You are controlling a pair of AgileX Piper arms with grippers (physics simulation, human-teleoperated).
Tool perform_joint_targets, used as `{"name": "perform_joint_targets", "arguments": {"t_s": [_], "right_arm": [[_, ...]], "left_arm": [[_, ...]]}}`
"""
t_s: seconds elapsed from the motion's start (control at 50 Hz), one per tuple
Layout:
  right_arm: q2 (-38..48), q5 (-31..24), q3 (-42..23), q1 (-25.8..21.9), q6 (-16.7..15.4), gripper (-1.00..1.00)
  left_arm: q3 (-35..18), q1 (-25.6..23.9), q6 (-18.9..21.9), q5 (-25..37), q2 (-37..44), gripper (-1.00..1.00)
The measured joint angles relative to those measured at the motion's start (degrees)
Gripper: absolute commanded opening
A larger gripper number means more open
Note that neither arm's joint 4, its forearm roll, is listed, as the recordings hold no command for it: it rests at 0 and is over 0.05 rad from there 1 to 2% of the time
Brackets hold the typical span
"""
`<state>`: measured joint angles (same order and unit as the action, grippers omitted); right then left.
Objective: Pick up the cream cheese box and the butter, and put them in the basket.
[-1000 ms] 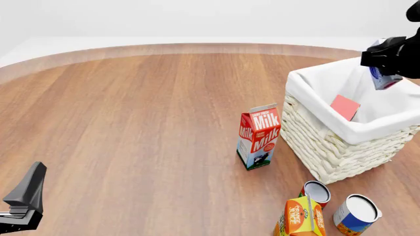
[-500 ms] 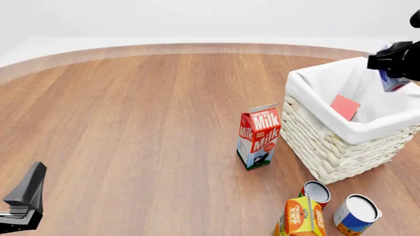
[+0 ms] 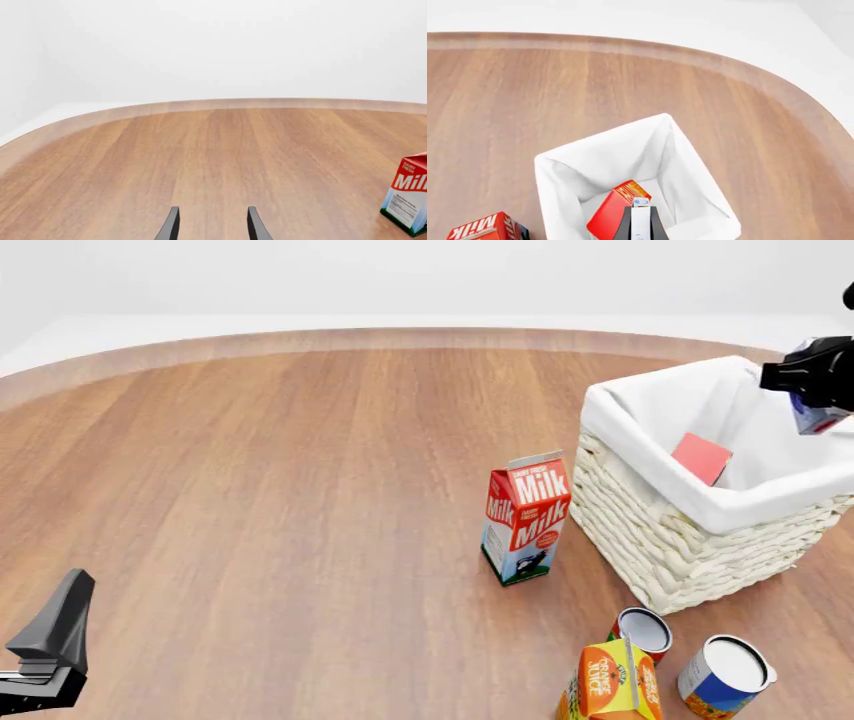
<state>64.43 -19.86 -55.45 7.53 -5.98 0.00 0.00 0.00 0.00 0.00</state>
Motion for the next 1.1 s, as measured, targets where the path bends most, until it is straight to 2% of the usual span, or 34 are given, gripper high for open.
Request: {"name": "perform_joint_targets", "arguments": {"t_s": [1.1], "right_arm": [[5.57, 2.46, -3.19, 2.66, -1.05, -1.00]], "left_arm": [[0.00, 0.00, 0.00, 0.00, 0.00, 1.00]]}}
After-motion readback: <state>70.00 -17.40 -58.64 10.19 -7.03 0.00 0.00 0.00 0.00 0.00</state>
